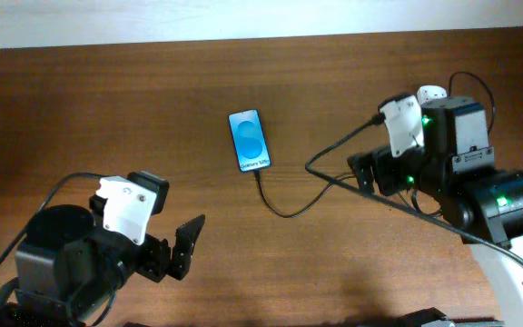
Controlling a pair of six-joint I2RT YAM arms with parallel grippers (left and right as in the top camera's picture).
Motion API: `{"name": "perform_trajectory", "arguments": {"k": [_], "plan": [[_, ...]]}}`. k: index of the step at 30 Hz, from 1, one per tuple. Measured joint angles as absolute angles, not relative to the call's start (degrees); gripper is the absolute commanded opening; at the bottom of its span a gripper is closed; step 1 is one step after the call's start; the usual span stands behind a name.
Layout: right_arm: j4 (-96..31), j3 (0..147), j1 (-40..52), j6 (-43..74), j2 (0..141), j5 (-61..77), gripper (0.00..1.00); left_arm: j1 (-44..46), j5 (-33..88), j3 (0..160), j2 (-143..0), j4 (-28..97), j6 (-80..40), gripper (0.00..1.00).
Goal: Plug charger to phone and switch on socket
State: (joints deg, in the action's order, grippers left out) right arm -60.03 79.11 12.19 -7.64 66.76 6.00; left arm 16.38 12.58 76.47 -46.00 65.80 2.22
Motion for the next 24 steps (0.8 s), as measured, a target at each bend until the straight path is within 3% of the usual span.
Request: {"name": "perform_trajectory", "arguments": {"k": [4,10,17,24], "plan": [[-41.1,66.9,10.1,-11.1,53.3,6.2,0.98,16.4,12.6,76.4,-46.0,65.8,2.2,0.99],[-14.5,34.1,9.3,-12.3,32.3,8.0,0.98,16.4,12.6,76.4,-46.0,65.7,2.2,0.99],[-11.4,14.7,5.6,-12.2,8.4,8.7,0.98,16.4,12.6,76.4,-46.0,65.7,2.2,0.99],[-4.3,1.6,5.3,-8.7,0.9,9.3,0.98,16.4,12.6,76.4,-46.0,65.8,2.2,0.99]]}}
